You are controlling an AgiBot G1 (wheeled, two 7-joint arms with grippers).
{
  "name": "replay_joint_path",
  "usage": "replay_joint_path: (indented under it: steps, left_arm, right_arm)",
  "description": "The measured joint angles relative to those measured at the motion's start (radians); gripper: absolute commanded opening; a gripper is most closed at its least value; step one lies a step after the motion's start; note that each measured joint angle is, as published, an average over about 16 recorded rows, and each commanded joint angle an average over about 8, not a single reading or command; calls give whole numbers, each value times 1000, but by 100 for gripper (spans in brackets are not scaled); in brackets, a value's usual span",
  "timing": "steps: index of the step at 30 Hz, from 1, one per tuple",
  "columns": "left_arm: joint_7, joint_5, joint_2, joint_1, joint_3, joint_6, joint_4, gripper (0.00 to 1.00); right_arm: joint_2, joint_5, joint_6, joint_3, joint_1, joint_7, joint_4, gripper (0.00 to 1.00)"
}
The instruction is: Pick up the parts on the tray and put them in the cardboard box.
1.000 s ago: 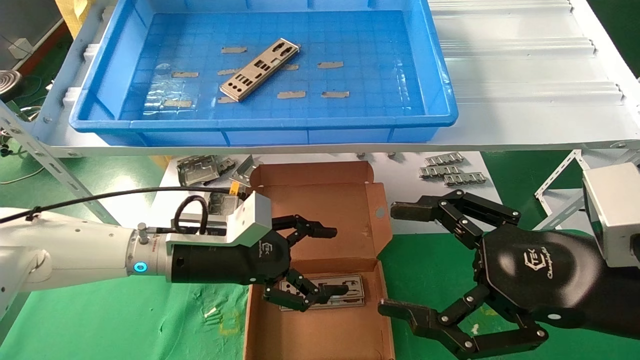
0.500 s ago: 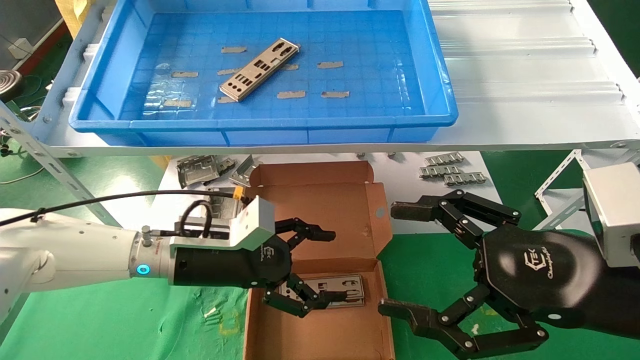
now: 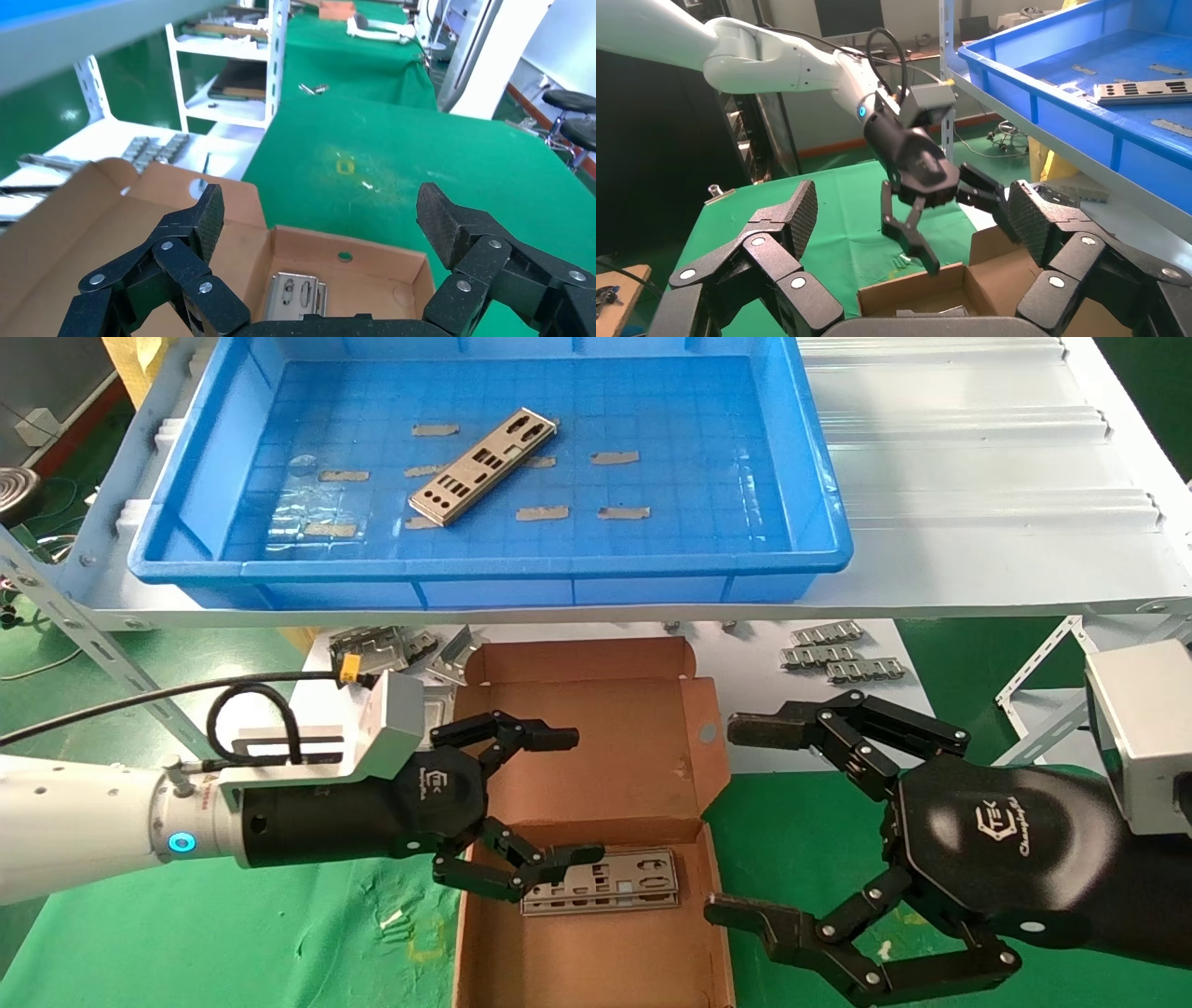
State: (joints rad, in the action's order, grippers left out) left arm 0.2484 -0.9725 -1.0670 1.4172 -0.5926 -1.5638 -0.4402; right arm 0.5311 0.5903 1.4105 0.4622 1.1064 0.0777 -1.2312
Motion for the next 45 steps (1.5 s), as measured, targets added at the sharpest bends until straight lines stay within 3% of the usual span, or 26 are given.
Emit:
replay_joint_path:
  steps: [45]
  left_arm:
    - [-427, 240, 450, -338, 309, 67, -834, 100]
  right_arm:
    - [0, 0, 0, 0, 0, 0, 0, 100]
